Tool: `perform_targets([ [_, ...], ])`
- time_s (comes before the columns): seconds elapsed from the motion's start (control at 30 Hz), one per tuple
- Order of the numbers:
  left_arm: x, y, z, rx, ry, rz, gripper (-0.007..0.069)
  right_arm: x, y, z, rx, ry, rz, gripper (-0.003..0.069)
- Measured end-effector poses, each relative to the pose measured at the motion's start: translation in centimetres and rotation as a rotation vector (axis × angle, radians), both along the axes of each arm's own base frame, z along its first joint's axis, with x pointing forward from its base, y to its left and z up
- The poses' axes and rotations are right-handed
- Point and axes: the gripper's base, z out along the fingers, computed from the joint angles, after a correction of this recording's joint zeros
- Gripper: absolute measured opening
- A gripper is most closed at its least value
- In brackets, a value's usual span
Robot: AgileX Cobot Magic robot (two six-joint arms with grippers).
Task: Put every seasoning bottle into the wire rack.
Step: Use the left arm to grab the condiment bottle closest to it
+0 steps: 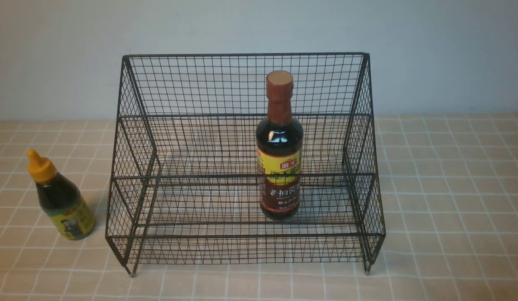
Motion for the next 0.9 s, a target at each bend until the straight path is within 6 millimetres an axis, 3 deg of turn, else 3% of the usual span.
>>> perform_targets([
  [0.17, 0.9, 0.6, 0.5, -0.072, -0.020, 0.046, -0.0007, 0.0, 0.0, 0.0, 0.000, 0.000, 0.000, -0.0012],
  [0.37, 4.8, 0.8, 0.8, -0.055, 0.217, 0.101, 0.0033, 0.0, 0.0, 0.0, 0.000, 0.000, 0.000, -0.0012],
  [0.43, 7.7, 0.8, 1.5, -0.039, 0.308, 0.115, 0.0099, 0.0, 0.0, 0.0, 0.000, 0.000, 0.000, -0.0012],
  [0.47, 7.7, 0.8, 1.6, -0.039, 0.305, 0.116, 0.0104, 0.0, 0.0, 0.0, 0.000, 0.000, 0.000, -0.0012],
  [0.53, 9.9, 0.8, 2.0, -0.027, 0.348, 0.129, 0.0188, 0.0, 0.0, 0.0, 0.000, 0.000, 0.000, -0.0012],
  [0.73, 14.6, 0.7, 0.7, -0.005, 0.466, 0.152, 0.0417, 0.0, 0.0, 0.0, 0.000, 0.000, 0.000, -0.0012],
  [0.9, 17.0, 0.8, -0.7, 0.008, 0.521, 0.172, 0.0491, 0.0, 0.0, 0.0, 0.000, 0.000, 0.000, -0.0012],
])
